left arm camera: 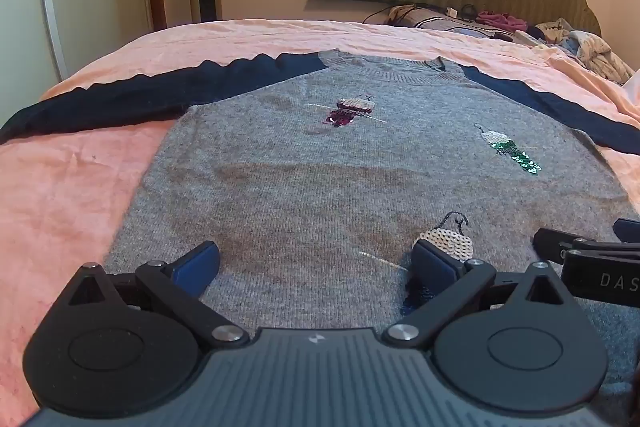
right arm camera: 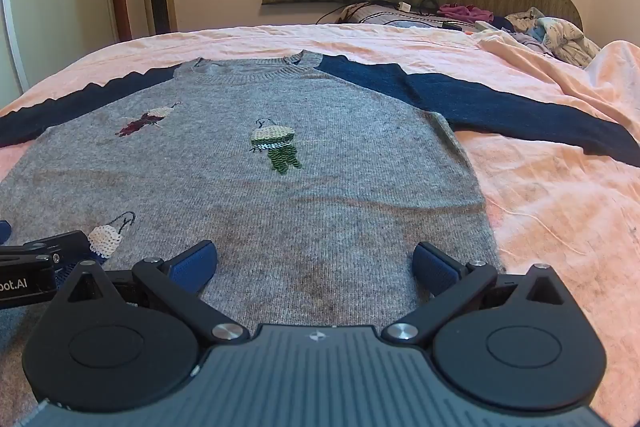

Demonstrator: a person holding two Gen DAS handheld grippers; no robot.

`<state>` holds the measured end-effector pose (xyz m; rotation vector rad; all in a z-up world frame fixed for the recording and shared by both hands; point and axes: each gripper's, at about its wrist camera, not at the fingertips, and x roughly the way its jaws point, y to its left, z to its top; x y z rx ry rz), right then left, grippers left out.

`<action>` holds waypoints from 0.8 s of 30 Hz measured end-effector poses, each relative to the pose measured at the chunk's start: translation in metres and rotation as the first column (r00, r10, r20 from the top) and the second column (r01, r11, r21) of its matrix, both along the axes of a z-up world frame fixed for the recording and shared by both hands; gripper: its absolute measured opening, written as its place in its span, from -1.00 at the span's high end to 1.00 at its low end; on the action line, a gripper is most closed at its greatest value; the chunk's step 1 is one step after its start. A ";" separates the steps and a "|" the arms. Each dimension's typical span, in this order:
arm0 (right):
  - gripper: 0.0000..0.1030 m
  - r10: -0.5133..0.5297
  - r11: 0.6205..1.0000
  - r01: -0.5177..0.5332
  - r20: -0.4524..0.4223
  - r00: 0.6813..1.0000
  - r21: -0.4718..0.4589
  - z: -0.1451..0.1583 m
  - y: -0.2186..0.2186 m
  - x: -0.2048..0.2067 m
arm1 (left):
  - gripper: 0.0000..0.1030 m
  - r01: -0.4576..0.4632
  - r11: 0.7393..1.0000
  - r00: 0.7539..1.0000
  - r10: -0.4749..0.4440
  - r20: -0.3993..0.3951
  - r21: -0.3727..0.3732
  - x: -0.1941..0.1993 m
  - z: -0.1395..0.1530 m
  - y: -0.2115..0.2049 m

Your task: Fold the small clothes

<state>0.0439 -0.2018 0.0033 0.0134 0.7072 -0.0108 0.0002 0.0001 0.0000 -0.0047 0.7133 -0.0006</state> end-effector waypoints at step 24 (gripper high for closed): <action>-1.00 0.000 1.000 0.000 0.000 1.000 -0.002 0.000 0.000 0.000 | -1.00 0.000 1.000 1.000 0.000 0.008 0.001 0.000 0.000 0.000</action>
